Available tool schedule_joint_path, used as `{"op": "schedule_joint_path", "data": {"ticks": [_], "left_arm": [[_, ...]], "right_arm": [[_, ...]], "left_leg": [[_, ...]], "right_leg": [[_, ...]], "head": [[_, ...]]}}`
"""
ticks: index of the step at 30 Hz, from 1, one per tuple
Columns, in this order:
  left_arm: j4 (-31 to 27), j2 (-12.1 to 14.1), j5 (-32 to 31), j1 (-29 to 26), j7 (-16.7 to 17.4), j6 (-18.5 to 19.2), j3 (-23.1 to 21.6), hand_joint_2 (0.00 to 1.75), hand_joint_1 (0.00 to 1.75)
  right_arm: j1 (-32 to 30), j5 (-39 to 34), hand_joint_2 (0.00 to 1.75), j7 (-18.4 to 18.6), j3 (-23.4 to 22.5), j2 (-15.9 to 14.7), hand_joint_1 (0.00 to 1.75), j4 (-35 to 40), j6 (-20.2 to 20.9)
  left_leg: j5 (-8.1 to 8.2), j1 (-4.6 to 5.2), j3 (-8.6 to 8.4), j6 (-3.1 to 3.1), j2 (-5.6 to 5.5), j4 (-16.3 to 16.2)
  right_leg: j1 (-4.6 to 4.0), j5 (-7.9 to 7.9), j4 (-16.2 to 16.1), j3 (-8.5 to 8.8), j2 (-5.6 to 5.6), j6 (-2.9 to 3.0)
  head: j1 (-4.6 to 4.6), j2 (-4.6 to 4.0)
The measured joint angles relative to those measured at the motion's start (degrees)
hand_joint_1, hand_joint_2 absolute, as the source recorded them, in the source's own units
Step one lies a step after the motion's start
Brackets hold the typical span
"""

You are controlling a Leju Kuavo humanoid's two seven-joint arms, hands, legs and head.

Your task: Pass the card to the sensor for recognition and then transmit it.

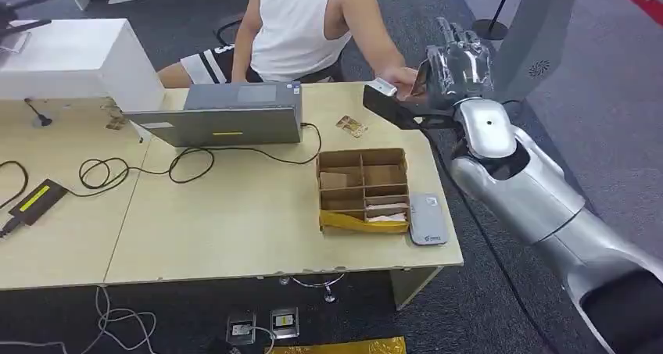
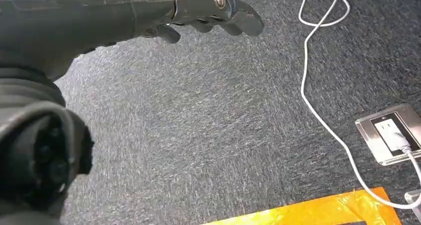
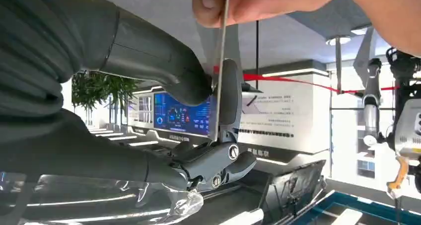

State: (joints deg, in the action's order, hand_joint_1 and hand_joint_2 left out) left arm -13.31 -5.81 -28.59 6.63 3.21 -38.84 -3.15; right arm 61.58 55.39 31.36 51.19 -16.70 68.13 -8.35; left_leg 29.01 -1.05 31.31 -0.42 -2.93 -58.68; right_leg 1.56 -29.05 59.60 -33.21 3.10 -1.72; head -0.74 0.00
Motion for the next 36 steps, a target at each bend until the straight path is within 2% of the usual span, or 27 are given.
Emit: {"op": "schedule_joint_path", "data": {"ticks": [13, 14, 15, 16, 29, 36], "left_arm": [[0.0, 0.1, 0.6, 0.0, 1.0, 0.4, -1.4, 0.00, 0.00], [0.0, 0.1, 0.6, 0.1, 1.0, 0.5, -1.5, 0.00, 0.00], [0.0, 0.1, 0.6, 0.1, 1.0, 0.5, -1.6, 0.00, 0.00], [0.0, 0.1, 0.7, 0.1, 1.0, 0.5, -1.7, 0.00, 0.00], [0.0, 0.1, 1.6, 0.2, 2.4, 0.5, -3.0, 0.00, 0.00], [0.0, 0.2, 2.1, 0.2, 2.8, 0.5, -4.0, 0.00, 0.00]], "right_arm": [[0.0, -1.9, 1.75, 0.0, 2.0, 1.0, 1.75, -8.5, -3.1], [0.0, -2.0, 1.75, 0.0, 2.0, 1.0, 1.57, -8.9, -3.1], [0.0, -2.0, 1.75, 0.0, 2.1, 1.0, 0.07, -9.3, -3.1], [0.0, -2.0, 1.75, 0.0, 2.1, 1.1, 0.00, -9.7, -3.1], [0.0, -2.7, 1.75, -0.3, 3.1, 1.7, 0.00, -14.3, -3.7], [0.0, -2.4, 1.75, -0.3, 3.3, 2.4, 0.00, -16.3, -6.0]], "left_leg": [[-0.01, 0.00, -0.02, 0.00, 0.01, 0.0], [0.00, 0.00, -0.02, 0.00, 0.01, 0.0], [0.00, 0.00, -0.02, 0.00, 0.01, 0.0], [0.00, 0.00, -0.03, 0.00, 0.01, 0.0], [-0.01, 0.00, -0.03, 0.00, 0.01, 0.0], [-0.01, 0.00, -0.01, 0.00, 0.01, 0.0]], "right_leg": [[0.00, 0.00, 0.0, 0.00, 0.02, 0.00], [0.00, 0.00, 0.0, 0.00, 0.01, 0.00], [0.00, 0.00, 0.0, 0.00, 0.01, 0.00], [0.00, 0.00, 0.0, 0.00, 0.02, 0.00], [0.00, 0.00, 0.0, 0.00, 0.02, 0.00], [0.00, 0.00, 0.0, -0.01, 0.01, 0.00]], "head": [[0.00, 0.00], [0.00, 0.00], [0.00, 0.00], [0.02, 0.00], [0.00, 0.00], [0.00, 0.00]]}}
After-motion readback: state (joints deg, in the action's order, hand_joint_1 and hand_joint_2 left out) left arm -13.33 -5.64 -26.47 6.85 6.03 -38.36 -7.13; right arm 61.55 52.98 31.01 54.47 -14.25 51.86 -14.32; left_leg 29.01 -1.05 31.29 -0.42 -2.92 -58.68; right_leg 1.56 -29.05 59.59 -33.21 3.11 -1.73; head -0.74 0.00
